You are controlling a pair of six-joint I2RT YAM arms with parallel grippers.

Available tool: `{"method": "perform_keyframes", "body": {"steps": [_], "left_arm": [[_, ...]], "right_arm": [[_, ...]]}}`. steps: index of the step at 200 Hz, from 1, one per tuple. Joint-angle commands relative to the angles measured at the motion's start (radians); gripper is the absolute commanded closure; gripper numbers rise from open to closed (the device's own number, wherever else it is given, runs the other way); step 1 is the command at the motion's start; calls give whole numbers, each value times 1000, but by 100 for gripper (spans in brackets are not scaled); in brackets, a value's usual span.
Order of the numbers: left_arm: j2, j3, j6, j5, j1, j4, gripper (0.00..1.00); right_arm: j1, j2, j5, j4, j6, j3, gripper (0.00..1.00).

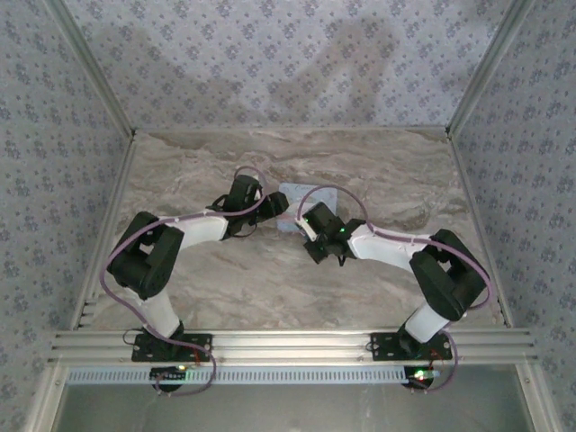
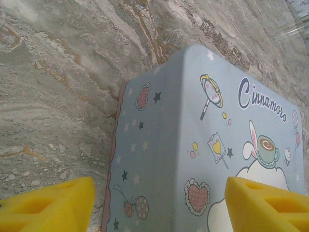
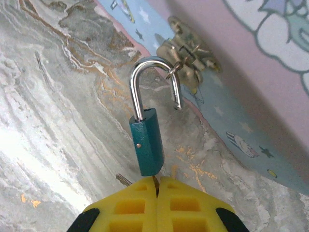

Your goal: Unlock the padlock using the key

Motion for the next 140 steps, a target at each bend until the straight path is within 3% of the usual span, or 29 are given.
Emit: {"method": "perform_keyframes", "body": {"steps": [1,140], "left_arm": [[20,32,24,-3,11,9,28],[65,59,16,83,21,28,29]], "right_arm": [[7,-10,27,-36,-47,13,100],[63,69,87,66,-241,103,100]]}}
